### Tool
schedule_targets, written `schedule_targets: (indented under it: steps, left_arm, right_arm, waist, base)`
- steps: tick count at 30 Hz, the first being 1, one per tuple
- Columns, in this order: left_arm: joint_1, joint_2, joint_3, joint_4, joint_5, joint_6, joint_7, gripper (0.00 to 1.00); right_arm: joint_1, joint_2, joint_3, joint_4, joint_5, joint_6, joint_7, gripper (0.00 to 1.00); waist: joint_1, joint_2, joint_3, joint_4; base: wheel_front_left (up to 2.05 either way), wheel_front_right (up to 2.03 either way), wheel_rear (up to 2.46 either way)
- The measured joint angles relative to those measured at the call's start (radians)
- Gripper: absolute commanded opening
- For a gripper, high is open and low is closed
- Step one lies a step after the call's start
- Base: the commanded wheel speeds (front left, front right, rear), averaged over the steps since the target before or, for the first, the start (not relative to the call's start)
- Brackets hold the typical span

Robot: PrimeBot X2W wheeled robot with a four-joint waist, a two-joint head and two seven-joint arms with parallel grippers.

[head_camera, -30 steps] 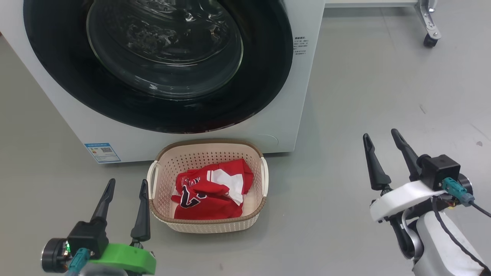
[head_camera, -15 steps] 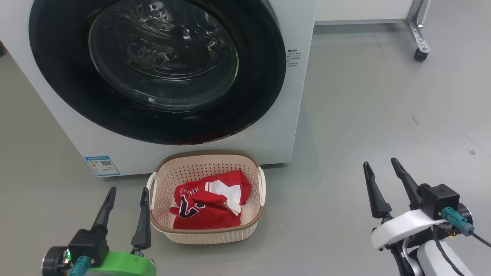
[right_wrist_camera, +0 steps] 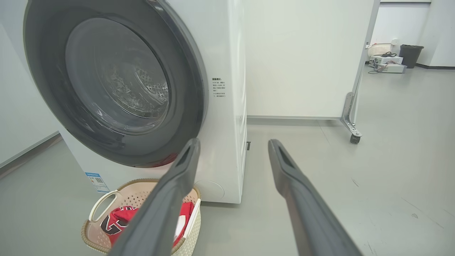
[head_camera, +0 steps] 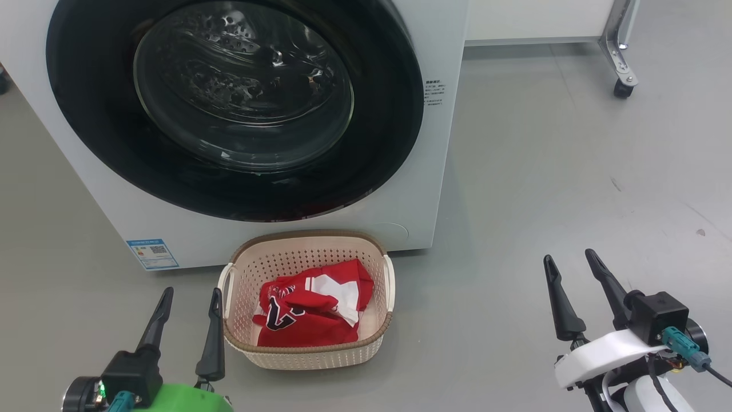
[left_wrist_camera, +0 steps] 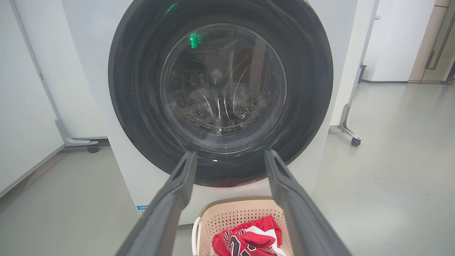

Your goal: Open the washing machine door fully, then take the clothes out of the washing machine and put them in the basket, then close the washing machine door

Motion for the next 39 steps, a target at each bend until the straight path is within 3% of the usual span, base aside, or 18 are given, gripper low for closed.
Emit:
schedule_targets:
  steps: [36,37,39]
  left_arm:
    - [0.01,0.004,0.0,-0.042,0.009,0.013,0.009,1.0]
    - [0.01,0.004,0.0,-0.042,0.011,0.014,0.009,0.0]
    - [0.011,0.001,-0.002,-0.028,0.01,0.014,0.009,0.0]
  right_arm:
    - [0.049,-0.015,-0.004,-0.092,-0.007,-0.025,0.01,1.0]
    - [0.049,-0.015,-0.004,-0.093,-0.007,-0.025,0.01,0.0]
    - [0.05,-0.01,-0.002,-0.083,-0.007,-0.025,0.01,0.0]
  waist:
    - [0.0,0.0,0.028,-0.007]
    - [0.0,0.0,0.029,-0.007]
    - [0.0,0.0,0.029,-0.007]
  base:
    - [0.0,0.0,0.0]
    - [0.0,0.0,0.0]
    - [0.0,0.0,0.0]
